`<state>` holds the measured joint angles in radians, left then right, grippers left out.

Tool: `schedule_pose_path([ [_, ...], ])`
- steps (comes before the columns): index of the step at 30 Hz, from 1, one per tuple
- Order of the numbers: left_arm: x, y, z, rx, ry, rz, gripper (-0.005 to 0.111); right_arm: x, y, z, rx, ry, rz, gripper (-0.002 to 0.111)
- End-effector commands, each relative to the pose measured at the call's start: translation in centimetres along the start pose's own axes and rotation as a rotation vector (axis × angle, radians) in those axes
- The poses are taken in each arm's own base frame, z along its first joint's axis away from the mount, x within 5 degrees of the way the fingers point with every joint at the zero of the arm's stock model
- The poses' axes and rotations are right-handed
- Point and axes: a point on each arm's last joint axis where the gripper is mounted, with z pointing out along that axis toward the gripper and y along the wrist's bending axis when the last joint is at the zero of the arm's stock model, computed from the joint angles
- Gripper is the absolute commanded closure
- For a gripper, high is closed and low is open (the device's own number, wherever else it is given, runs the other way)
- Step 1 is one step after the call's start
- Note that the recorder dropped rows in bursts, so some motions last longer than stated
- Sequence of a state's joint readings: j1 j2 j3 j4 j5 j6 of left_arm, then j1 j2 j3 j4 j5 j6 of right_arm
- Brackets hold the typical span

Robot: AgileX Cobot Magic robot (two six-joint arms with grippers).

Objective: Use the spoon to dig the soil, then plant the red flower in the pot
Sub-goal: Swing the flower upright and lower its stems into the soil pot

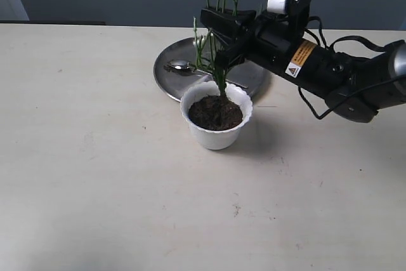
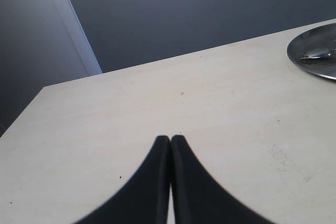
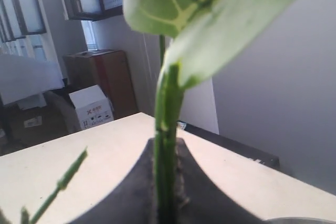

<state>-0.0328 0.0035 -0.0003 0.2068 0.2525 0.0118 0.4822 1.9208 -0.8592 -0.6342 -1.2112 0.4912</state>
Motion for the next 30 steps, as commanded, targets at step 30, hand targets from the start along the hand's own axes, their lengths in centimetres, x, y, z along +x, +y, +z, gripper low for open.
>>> schedule_pose_path([
  [30,-0.1,0.0,0.0,-0.001,-0.012,-0.004,0.106,-3.3,3.5,-0.7,-0.221,0.033,0.083,0.109],
])
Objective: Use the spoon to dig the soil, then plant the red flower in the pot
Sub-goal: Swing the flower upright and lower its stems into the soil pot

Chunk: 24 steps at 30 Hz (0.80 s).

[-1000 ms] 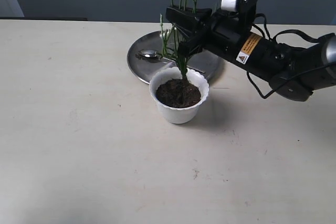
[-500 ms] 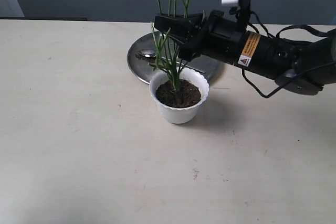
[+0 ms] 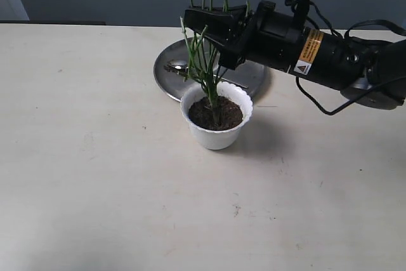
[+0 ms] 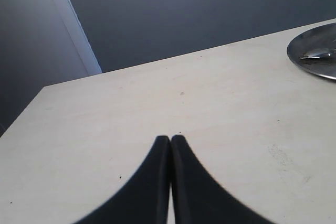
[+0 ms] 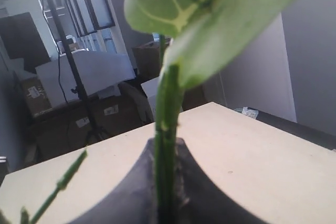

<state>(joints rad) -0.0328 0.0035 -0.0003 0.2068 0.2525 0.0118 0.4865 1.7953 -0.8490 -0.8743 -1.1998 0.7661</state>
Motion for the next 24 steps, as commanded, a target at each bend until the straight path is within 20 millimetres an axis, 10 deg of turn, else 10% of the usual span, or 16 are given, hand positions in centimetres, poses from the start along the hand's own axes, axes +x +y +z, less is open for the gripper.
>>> schedule_pose_path([
  [1,-0.1,0.0,0.0,-0.001,-0.012,-0.004,0.106,-0.2,0.4,-0.1,-0.006,-0.009,-0.037,0.109],
  [24,-0.1,0.0,0.0,-0.001,-0.012,-0.004,0.106,-0.6,1.7,0.9,-0.192,0.178,-0.279,0.109],
])
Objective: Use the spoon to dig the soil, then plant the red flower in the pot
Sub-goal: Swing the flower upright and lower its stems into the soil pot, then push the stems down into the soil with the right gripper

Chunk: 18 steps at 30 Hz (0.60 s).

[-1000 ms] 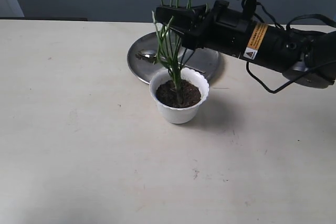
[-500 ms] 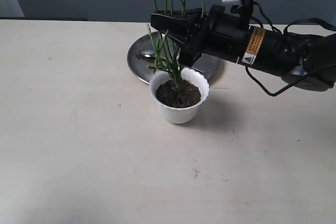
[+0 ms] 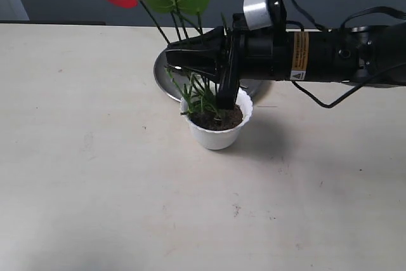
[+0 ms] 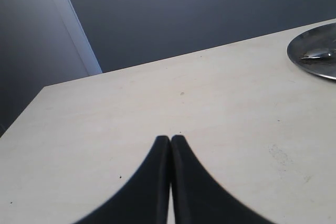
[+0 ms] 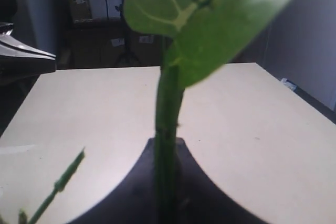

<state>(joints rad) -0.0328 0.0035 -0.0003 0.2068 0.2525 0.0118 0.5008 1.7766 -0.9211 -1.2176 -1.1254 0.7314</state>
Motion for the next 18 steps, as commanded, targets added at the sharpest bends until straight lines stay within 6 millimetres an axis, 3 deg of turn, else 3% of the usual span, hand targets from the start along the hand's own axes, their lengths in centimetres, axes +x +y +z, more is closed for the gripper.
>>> schedule_pose_path([
  [1,-0.1,0.0,0.0,-0.001,-0.012,-0.004,0.106,-1.0,-0.1,-0.2,0.026,-0.031,-0.04,0.109],
  [5,-0.1,0.0,0.0,-0.001,-0.012,-0.004,0.106,-1.3,-0.9,-0.4,0.131,-0.018,-0.015,0.109],
  [9,-0.1,0.0,0.0,-0.001,-0.012,-0.004,0.106,-1.6,-1.7,-1.1,0.292,-0.116,0.136,0.109],
  [13,-0.1,0.0,0.0,-0.001,-0.012,-0.004,0.106,-1.3,-2.4,-1.3,0.452,-0.081,0.287,0.109],
  [18,-0.1,0.0,0.0,-0.001,-0.012,-0.004,0.106,-1.0,-1.4,-1.0,0.412,-0.109,0.292,0.109],
])
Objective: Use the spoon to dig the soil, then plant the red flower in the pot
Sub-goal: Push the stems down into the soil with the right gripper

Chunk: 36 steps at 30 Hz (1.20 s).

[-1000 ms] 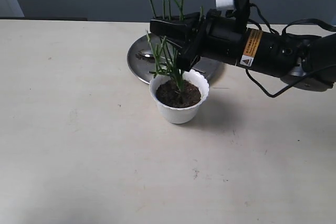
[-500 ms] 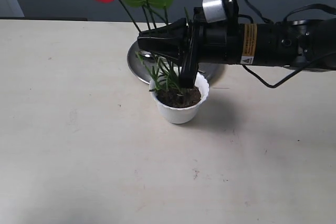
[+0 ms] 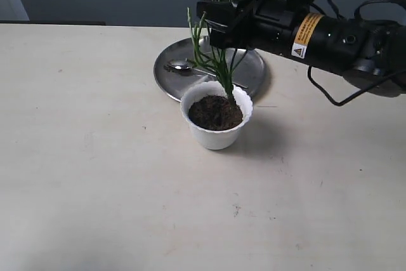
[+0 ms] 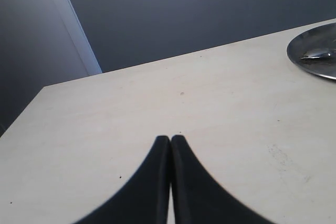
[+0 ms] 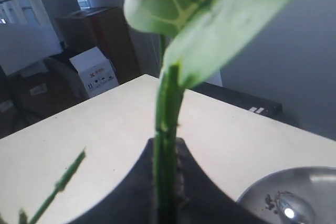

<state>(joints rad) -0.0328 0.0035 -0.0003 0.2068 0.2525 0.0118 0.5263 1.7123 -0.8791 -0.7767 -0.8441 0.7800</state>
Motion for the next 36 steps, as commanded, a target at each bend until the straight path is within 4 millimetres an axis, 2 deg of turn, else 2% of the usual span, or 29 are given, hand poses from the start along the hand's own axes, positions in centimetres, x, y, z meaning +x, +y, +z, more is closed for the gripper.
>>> schedule_pose_path([
  [1,-0.1,0.0,0.0,-0.001,-0.012,-0.004,0.106,0.3,1.1,-0.4,-0.035,-0.072,0.028,0.109],
  [4,-0.1,0.0,0.0,-0.001,-0.012,-0.004,0.106,0.4,1.4,-1.0,-0.014,-0.186,0.023,0.109],
  [10,-0.1,0.0,0.0,-0.001,-0.012,-0.004,0.106,1.9,2.3,-1.4,0.028,-0.18,-0.089,0.109],
  [15,-0.1,0.0,0.0,-0.001,-0.012,-0.004,0.106,1.8,1.8,-2.7,0.112,-0.326,-0.018,0.109],
  [18,-0.1,0.0,0.0,-0.001,-0.012,-0.004,0.106,1.9,1.7,-2.8,0.131,-0.328,-0.052,0.109],
  [26,-0.1,0.0,0.0,-0.001,-0.012,-0.004,0.106,6.0,0.5,-1.3,0.129,-0.192,-0.08,0.109],
  [36,-0.1,0.0,0.0,-0.001,-0.012,-0.004,0.106,7.2,-0.8,1.1,0.118,-0.179,-0.08,0.109],
])
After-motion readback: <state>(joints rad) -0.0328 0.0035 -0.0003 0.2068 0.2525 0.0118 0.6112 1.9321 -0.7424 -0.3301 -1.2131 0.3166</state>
